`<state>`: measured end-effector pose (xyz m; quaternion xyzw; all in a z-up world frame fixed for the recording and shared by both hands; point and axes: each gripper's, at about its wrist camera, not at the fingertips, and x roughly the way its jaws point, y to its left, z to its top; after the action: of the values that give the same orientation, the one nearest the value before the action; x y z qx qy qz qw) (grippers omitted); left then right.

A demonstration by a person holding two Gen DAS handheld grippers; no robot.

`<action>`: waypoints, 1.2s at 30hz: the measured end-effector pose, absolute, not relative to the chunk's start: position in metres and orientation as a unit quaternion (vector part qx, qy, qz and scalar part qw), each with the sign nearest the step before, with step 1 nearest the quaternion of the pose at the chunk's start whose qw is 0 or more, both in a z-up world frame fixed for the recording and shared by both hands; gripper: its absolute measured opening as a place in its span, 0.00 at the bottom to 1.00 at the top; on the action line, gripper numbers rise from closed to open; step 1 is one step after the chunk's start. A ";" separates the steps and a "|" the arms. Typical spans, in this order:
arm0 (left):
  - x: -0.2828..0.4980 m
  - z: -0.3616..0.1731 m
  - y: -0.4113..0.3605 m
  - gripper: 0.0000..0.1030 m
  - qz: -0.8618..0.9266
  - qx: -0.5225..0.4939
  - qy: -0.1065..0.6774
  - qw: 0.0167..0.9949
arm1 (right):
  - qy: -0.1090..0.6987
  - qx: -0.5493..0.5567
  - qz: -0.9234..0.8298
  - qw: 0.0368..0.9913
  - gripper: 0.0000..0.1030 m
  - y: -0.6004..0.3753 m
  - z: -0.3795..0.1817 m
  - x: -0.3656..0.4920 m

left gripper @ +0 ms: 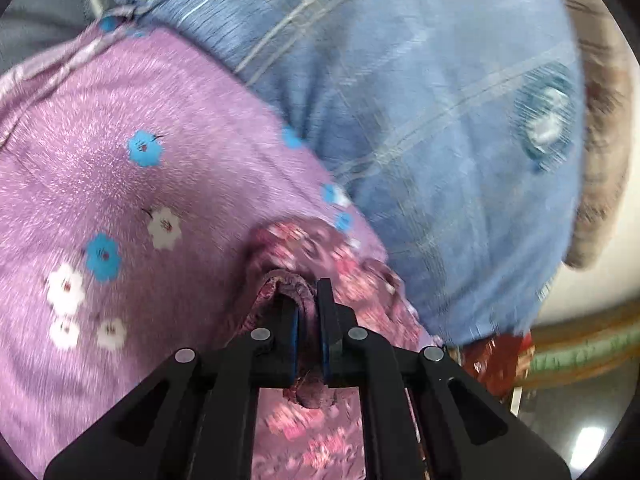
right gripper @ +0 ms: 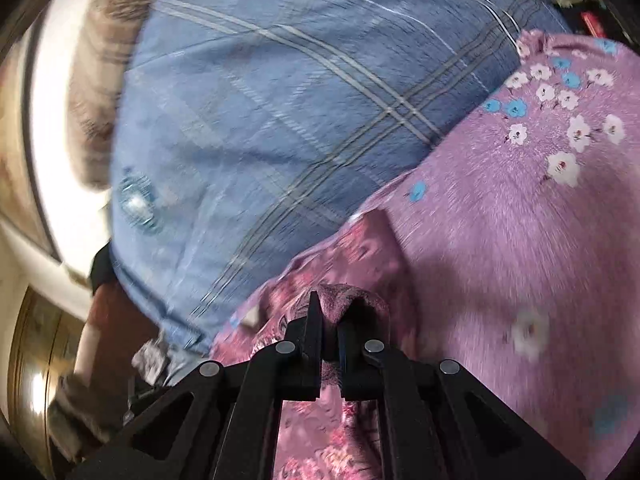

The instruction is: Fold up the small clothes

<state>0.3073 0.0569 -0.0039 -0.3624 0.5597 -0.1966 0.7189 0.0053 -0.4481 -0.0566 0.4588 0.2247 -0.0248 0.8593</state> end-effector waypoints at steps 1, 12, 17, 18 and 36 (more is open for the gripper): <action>0.311 -0.011 0.057 0.06 -0.190 -0.366 0.567 0.713 | 0.234 0.462 -0.032 0.855 0.05 -0.450 -0.060 0.014; 0.324 0.021 0.089 0.36 -0.152 -0.425 0.532 0.716 | 0.214 0.515 -0.034 0.829 0.20 -0.475 -0.038 0.037; 0.310 0.026 0.097 0.55 -0.161 -0.369 0.532 0.745 | 0.173 0.500 -0.047 0.847 0.45 -0.482 -0.024 0.003; 0.309 0.021 0.094 0.55 -0.166 -0.354 0.540 0.745 | 0.170 0.494 -0.054 0.851 0.48 -0.483 -0.023 -0.004; 0.330 -0.016 0.026 0.25 -0.156 -0.254 0.575 0.762 | 0.268 0.305 -0.093 0.909 0.03 -0.442 -0.030 0.070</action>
<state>0.3301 0.0262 -0.0159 -0.2542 0.5750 -0.1557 0.7619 0.0703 -0.4421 -0.0301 0.3050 0.2678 -0.0925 0.9092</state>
